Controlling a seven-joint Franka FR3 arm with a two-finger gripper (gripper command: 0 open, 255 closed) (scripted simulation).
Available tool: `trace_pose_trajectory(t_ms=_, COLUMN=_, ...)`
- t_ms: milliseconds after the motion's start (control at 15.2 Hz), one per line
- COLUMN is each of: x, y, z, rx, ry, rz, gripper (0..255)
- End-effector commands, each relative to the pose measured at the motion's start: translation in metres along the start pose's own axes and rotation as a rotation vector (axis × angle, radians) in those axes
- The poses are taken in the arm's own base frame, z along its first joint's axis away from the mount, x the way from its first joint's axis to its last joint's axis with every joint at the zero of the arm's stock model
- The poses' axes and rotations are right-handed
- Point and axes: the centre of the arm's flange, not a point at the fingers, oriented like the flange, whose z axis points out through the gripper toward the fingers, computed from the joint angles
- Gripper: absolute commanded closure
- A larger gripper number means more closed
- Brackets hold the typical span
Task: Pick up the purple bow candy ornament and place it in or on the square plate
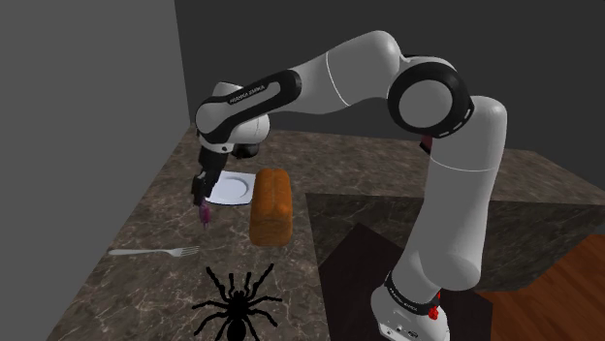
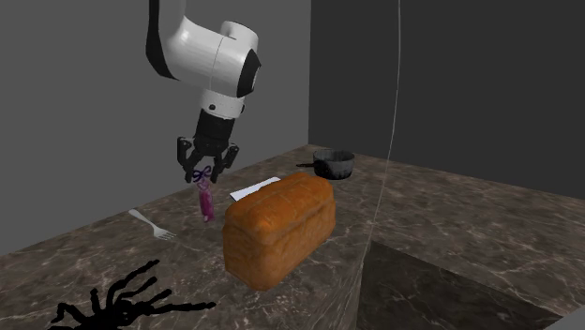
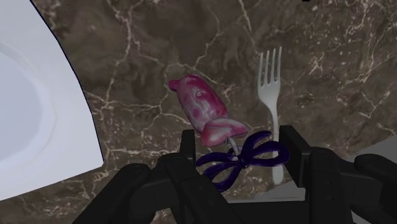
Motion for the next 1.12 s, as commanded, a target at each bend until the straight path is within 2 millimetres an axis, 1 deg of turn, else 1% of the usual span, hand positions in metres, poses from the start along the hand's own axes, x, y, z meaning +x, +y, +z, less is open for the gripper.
trace_pose_trajectory(t_ms=0, x=0.002, y=-0.003, z=-0.009, rx=0.0, ry=0.0, rz=0.0, gripper=255)
trace_pose_trajectory(t_ms=924, x=0.016, y=-0.024, z=-0.079, rx=0.0, ry=0.0, rz=0.0, gripper=255)
trace_pose_trajectory(t_ms=990, x=0.017, y=-0.024, z=-0.08, rx=0.0, ry=0.0, rz=0.0, gripper=255)
trace_pose_trajectory(t_ms=1056, x=0.017, y=-0.013, z=-0.087, rx=0.0, ry=0.0, rz=0.0, gripper=255)
